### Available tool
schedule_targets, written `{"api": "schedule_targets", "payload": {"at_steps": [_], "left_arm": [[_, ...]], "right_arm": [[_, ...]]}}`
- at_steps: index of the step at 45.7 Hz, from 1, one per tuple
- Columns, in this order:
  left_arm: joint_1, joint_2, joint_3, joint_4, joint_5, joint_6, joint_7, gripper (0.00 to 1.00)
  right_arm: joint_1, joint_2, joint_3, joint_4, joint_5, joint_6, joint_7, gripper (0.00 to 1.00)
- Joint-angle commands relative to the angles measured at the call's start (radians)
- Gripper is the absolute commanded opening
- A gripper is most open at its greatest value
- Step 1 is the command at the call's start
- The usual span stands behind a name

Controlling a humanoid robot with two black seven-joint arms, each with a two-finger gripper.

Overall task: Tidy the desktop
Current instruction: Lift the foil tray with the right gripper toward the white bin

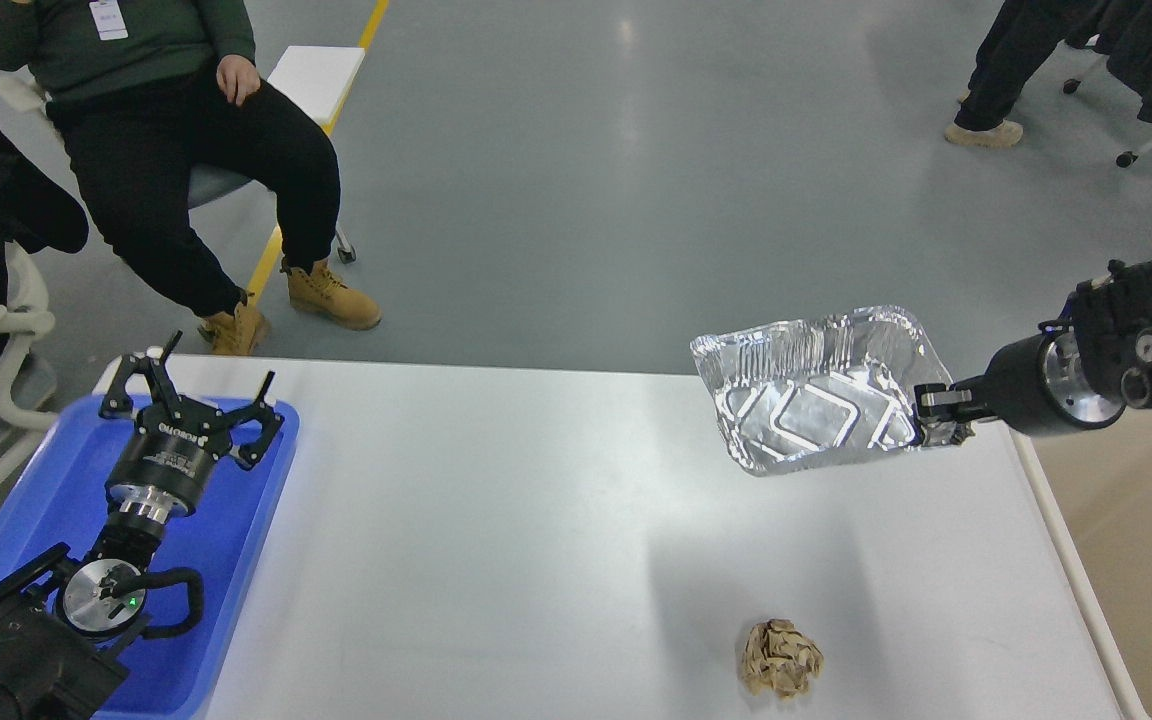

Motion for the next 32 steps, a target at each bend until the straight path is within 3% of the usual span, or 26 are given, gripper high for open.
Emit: {"api": "schedule_targets", "payload": {"at_steps": [1,20,32], "left_arm": [[0.0,0.0,0.0,0.0,0.0,0.0,0.0,0.99],[0.0,0.0,0.0,0.0,0.0,0.0,0.0,0.99],[0.0,0.0,0.0,0.0,0.0,0.0,-0.001,0.99]], "right_arm": [[0.21,-0.023,-0.03,0.096,-0.004,0.139,0.001,0.0],[0.364,-0.032,-0.037,0.096,0.08,0.389,-0.002,0.0],[0.373,-0.034,-0.034,0.083,0.093,0.4,-0.002,0.0]]}}
